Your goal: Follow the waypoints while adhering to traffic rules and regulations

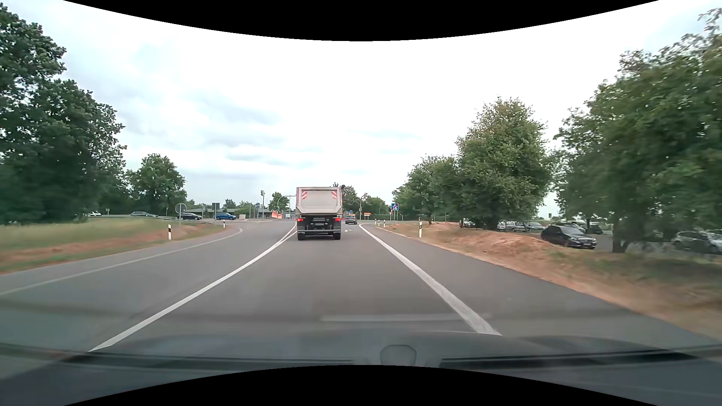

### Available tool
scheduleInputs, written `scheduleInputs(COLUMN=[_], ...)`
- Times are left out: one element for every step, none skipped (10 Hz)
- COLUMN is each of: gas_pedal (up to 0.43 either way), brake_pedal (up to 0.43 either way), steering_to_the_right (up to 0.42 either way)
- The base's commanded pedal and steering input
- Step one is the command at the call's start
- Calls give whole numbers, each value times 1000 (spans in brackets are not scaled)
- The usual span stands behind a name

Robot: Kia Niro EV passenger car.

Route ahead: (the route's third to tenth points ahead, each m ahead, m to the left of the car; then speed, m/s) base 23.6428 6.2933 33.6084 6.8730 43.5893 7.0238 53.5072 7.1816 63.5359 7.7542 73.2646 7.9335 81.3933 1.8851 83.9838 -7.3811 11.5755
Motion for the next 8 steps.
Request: scheduleInputs(gas_pedal=[98, 98, 98, 98, 98, 98, 98, 98], brake_pedal=[0, 0, 0, 0, 0, 0, 0, 0], steering_to_the_right=[-33, -33, -33, -31, -29, -25, -20, -14])
